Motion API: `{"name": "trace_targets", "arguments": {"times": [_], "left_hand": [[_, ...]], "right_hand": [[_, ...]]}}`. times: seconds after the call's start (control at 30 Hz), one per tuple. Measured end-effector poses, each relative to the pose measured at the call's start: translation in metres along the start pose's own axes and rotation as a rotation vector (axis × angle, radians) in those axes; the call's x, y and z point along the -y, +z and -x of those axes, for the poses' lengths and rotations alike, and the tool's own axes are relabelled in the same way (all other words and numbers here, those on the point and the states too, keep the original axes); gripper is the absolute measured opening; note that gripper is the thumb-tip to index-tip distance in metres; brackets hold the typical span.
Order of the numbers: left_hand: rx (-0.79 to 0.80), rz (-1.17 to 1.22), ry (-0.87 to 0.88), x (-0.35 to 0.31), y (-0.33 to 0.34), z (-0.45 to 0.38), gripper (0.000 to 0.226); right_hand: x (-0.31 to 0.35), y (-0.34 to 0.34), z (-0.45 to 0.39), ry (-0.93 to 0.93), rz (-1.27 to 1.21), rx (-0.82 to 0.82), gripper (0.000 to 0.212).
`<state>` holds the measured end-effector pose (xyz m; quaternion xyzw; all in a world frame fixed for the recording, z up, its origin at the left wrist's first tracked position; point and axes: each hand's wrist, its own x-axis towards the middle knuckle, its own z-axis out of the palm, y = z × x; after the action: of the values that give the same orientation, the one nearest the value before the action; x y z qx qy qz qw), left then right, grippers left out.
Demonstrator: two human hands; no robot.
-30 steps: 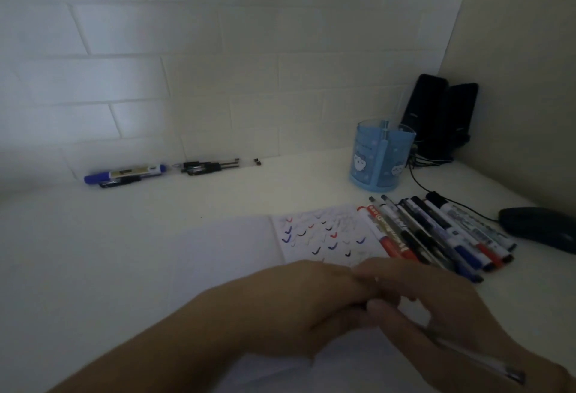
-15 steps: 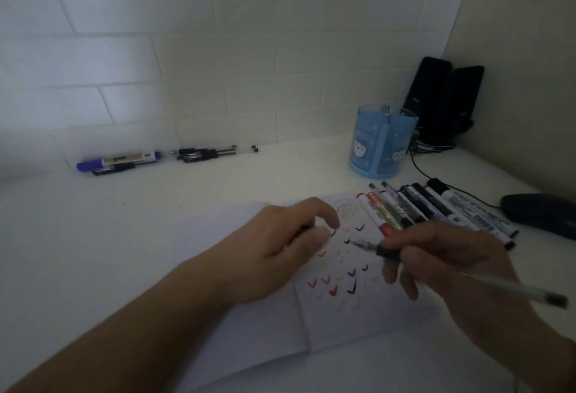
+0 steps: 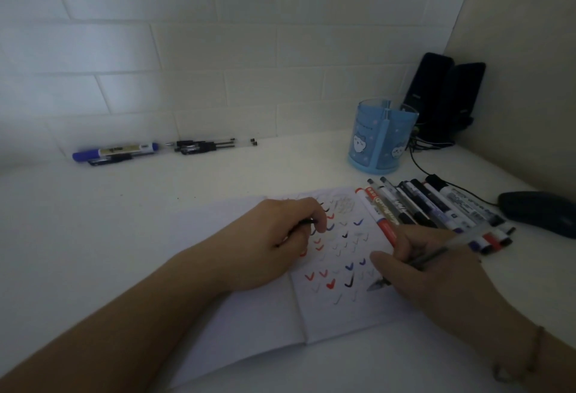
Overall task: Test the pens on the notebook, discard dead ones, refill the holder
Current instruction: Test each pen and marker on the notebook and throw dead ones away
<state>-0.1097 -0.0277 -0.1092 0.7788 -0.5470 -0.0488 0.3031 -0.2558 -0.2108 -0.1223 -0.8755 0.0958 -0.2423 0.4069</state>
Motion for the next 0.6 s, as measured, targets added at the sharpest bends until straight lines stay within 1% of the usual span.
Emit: {"name": "trace_targets", "arguments": {"times": [0.17,0.27,0.43,0.6], "left_hand": [[0.001,0.004,-0.002,-0.0009,-0.0002,-0.0004,0.024],[0.002,0.008,-0.002,-0.002,-0.0008,-0.0006,0.022],[-0.01,0.017,0.018,-0.0023,-0.0006,-0.0007,0.018],[-0.01,0.006,0.057,0.0015,0.0,-0.0011,0.024]], "right_hand": [[0.0012,0.0009,-0.0012,-0.003,0.039,0.043,0.041],[0.0002,0.0002,-0.0024,-0.008,0.059,0.024,0.038],[0.002,0.0004,-0.0006,-0.01,0.014,0.005,0.035],[0.0031,-0.0007,-0.0011,-0.003,0.029,0.023,0.034]]}}
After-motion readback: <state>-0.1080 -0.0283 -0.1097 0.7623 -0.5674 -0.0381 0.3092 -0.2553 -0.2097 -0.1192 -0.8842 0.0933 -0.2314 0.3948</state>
